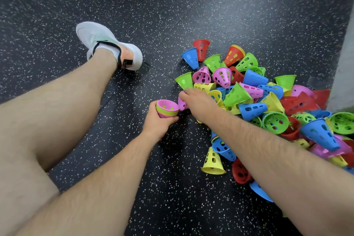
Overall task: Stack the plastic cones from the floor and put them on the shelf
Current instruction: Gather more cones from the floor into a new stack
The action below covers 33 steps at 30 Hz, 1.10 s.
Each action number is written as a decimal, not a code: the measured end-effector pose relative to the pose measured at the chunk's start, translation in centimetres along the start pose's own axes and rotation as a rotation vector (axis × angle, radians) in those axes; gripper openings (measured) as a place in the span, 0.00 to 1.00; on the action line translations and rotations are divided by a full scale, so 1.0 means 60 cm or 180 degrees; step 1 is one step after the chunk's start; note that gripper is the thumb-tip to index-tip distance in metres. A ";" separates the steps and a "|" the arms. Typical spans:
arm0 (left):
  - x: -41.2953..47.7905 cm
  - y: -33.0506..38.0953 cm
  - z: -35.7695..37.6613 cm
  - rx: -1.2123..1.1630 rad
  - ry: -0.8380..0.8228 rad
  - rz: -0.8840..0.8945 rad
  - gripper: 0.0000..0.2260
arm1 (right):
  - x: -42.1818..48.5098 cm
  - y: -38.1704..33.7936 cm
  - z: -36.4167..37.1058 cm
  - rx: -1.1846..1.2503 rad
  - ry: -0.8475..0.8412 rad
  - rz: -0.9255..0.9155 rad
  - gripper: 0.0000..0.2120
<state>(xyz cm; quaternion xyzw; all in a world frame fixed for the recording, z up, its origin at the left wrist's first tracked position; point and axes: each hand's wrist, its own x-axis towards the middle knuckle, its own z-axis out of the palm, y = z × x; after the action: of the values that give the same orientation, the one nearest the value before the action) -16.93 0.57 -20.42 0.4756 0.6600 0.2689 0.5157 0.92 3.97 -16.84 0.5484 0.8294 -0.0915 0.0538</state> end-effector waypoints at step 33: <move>-0.151 0.237 0.029 0.0208 -0.0539 0.0994 0.20 | -0.224 -0.022 -0.189 0.2516 0.1382 0.0692 0.09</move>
<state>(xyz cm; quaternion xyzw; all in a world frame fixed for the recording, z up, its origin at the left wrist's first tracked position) -10.15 -2.14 -5.12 0.6098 0.5407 0.2831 0.5056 5.12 -6.24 -3.09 0.6171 0.6607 -0.2776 -0.3250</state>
